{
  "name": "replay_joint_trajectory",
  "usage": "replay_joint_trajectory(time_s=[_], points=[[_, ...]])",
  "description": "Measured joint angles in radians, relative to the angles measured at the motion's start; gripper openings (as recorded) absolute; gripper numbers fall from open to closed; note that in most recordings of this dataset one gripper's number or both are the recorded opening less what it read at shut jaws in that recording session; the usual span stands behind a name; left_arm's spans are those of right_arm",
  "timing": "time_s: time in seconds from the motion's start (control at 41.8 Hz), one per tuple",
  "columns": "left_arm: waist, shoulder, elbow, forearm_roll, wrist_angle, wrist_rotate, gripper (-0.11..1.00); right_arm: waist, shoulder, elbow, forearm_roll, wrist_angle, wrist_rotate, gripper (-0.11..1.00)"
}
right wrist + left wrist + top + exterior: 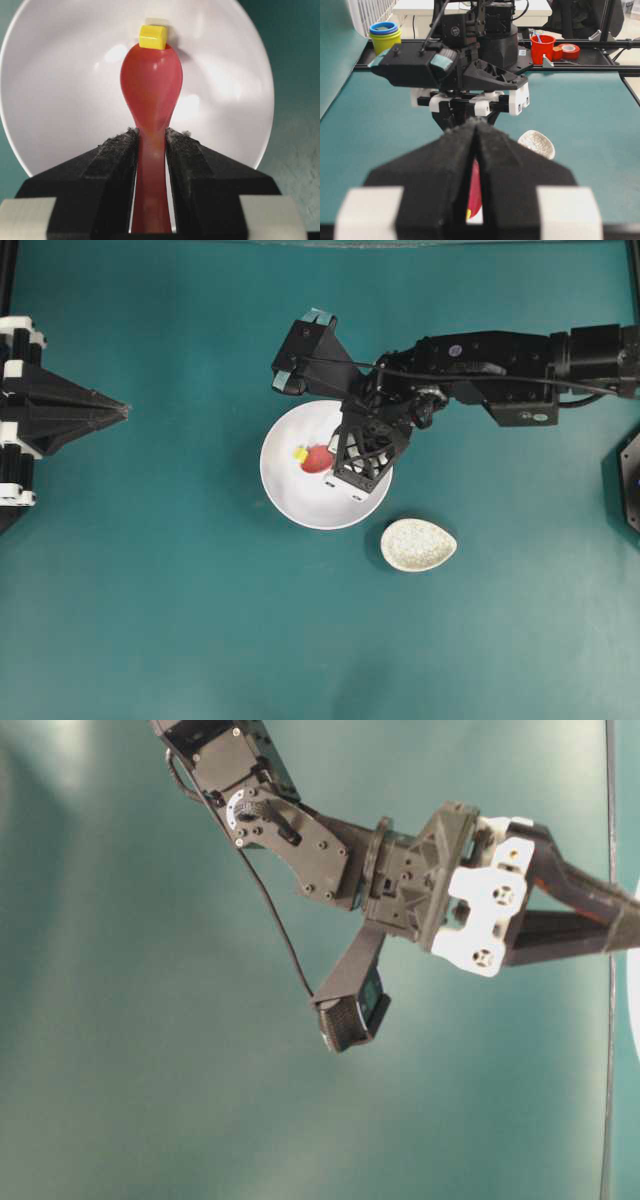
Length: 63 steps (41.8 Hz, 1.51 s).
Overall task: Scoop the yellow hexagonal prism block from the bowl with a spoon using the right arm.
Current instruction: 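Push the spoon under the yellow block to scoop it, then lift the spoon carrying the yellow block up out of the bowl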
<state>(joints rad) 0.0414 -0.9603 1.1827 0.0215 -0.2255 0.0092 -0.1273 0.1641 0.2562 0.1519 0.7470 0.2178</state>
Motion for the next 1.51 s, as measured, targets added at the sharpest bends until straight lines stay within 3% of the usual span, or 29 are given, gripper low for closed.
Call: replay_joint_trajectory(time_s=[0.574,1.22,1.507], points=[[0.0,0.0,0.0,0.0,0.009,0.0,0.0,0.005,-0.014,0.057,-0.026,-0.107,0.009,0.25],[0.0,0.0,0.0,0.0,0.009,0.0,0.0,0.035,-0.115,0.229,-0.029,-0.43,0.012,0.25],[0.0,0.0,0.0,0.0,0.009,0.0,0.0,0.037,-0.124,0.258,-0.029,-0.469,0.012,0.25]])
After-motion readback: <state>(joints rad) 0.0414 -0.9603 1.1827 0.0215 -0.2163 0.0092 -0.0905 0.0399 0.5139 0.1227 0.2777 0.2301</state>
